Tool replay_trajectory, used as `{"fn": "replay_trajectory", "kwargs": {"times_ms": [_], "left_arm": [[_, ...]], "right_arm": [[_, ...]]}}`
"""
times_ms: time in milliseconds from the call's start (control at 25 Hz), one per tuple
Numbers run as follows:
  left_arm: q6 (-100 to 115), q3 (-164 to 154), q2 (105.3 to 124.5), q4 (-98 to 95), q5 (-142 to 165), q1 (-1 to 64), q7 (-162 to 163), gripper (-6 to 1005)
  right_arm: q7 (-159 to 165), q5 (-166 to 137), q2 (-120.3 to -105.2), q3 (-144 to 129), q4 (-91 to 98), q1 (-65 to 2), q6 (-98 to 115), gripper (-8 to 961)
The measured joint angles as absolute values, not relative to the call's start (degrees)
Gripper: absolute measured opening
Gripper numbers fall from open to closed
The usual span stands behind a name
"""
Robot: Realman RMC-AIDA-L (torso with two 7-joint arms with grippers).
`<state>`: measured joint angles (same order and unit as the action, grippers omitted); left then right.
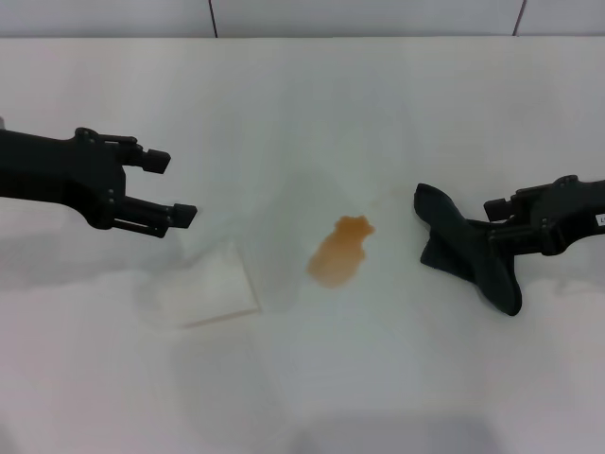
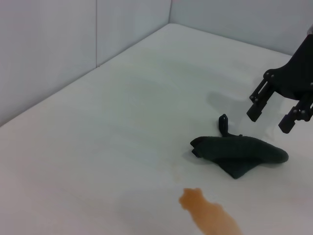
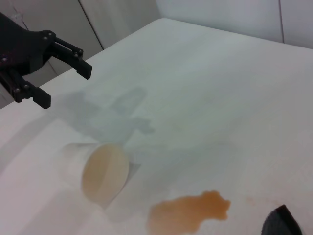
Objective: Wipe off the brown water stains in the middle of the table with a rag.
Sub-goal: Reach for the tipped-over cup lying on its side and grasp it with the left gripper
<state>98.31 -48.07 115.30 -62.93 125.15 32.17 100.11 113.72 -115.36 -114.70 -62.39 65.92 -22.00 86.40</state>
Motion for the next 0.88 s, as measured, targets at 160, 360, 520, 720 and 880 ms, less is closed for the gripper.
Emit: {"fn": "replay_trajectory", "kwargs": {"times_ms": [160,360,520,720,880], "left_arm": [[98.3,-48.1,115.30,-62.9,125.2,32.2,100.1,880],[98.3,-48.1,115.30,-62.9,125.1,32.2,100.0,880],[98.3,-48.1,115.30,-62.9,125.2,32.2,100.0,880],[98.2,-48.1,115.30,-62.9,125.2,32.2,100.0,879],[98.3,-48.1,115.23,-62.9,125.1,32.2,100.3,879]], "right_arm": [[113.7,-115.4,-114.70,-62.3,65.9,-22.0,86.4,611],[113.7,-115.4,-114.70,-61.8,65.9,-22.0,86.4,611],[113.7,-115.4,-114.70,-61.8,65.9,-22.0,86.4,610],[113.7,-115.4,-114.73,-61.8,65.8,-22.1,86.3,610],[113.7,-115.4,-114.91,-61.8,65.6,-22.1,86.3,610]]}}
